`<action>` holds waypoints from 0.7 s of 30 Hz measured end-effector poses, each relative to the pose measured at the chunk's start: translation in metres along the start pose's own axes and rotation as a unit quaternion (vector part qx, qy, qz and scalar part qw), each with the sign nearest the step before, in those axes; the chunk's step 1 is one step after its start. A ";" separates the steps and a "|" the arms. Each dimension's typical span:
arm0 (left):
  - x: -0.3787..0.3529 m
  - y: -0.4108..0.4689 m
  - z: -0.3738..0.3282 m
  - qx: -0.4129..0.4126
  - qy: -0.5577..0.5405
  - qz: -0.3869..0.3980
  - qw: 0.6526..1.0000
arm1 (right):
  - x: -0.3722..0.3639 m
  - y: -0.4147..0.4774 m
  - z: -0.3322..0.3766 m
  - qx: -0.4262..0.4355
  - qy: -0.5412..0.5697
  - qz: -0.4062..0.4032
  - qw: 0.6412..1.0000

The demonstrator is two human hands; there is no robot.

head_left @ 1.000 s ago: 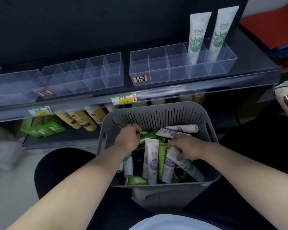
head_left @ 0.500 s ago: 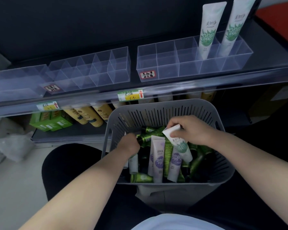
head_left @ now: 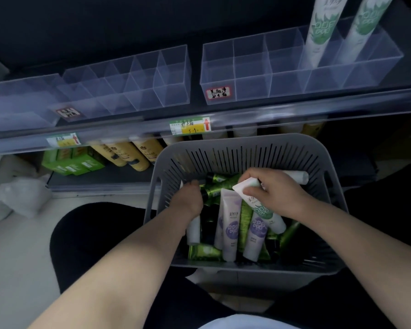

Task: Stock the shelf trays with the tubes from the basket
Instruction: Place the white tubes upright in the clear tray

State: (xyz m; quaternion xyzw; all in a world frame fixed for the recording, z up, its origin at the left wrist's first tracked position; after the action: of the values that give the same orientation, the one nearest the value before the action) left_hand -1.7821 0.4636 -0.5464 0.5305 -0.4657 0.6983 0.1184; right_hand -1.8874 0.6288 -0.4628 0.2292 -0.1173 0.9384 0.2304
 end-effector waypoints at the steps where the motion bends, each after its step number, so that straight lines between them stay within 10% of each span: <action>1: 0.000 0.004 -0.001 -0.010 0.014 0.010 1.000 | 0.003 0.000 -0.003 -0.008 0.007 -0.009 1.000; 21: 0.026 -0.012 -0.006 -0.117 0.156 0.088 0.977 | 0.001 -0.006 0.018 -0.015 -0.033 0.011 0.999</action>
State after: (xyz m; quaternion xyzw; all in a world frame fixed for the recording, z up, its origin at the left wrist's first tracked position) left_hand -1.7885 0.4661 -0.5178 0.3546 -0.5649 0.7208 0.1887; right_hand -1.8785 0.6282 -0.4465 0.2552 -0.1418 0.9309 0.2196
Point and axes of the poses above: each hand's wrist, its own y-axis towards the middle knuckle, its own x-axis out of the back of the hand, z = x × y, the point moved 9 cm from there along y, towards the middle knuckle, and after that the axes turned 10 degrees about y, right-handed, at the moved point
